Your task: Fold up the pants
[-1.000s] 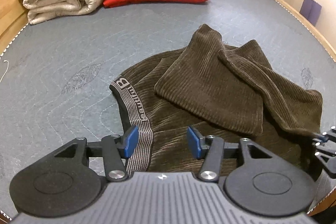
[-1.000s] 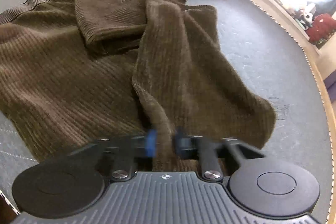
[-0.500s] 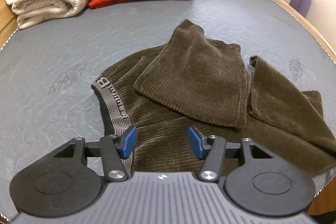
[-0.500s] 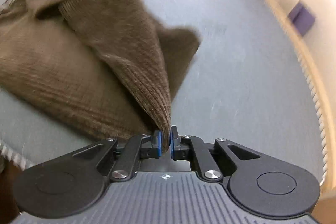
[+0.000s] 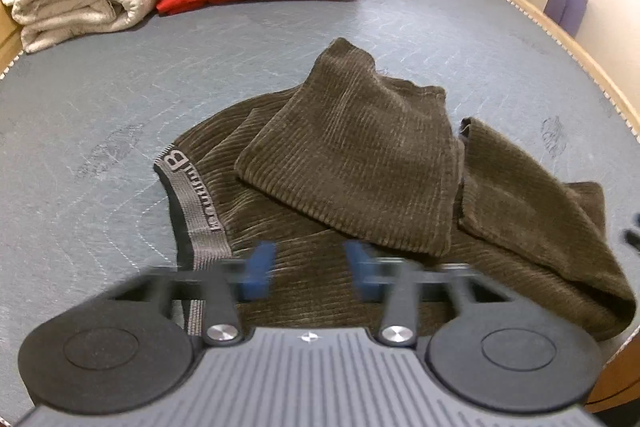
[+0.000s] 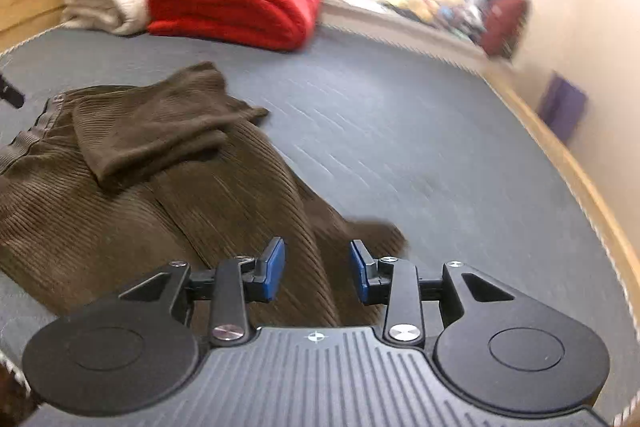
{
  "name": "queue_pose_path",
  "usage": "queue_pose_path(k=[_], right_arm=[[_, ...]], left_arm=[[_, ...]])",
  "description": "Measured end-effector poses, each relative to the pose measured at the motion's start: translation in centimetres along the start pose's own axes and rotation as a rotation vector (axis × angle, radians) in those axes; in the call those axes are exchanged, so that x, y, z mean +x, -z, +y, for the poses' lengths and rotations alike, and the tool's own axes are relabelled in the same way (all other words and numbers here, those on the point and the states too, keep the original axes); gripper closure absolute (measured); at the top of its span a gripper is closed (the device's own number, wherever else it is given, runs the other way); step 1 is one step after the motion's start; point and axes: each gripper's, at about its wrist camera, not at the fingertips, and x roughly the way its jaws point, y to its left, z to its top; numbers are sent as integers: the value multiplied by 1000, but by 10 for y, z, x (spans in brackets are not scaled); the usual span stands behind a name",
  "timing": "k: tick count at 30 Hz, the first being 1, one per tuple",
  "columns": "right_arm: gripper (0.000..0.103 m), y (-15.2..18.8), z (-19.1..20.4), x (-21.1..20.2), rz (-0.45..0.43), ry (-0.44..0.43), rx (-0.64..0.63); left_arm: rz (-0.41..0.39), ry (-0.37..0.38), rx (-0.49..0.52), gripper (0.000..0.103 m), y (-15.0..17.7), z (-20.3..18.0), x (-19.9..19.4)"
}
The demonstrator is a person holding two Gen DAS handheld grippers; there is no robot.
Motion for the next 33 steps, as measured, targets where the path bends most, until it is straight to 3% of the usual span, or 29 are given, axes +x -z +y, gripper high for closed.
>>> queue_pose_path(k=[1,3,10,15,18,21,33], right_arm=[[66,-5,11,10,-1,-29,-13],[71,-15,35,34,7,-53,-48],[69,-45,90,93,27,-121,-101],[66,-49,127,140,122,-133,-165],[60,-46,142,164,188,-138,-214],[55,-44,144,167,172,-129,-254],[54,-47,138,158,182,-153,-192]], left_arm=[[-1,17,3,103,-1,0,0],[-4,29,19,103,0,0,0],[10,0,31,102,4,9,6],[35,-22,5,101,2,28,13],[43,-35,-13,101,-1,39,16],[46,-38,-30,100,-3,45,17],[52,-25,-5,94,9,38,9]])
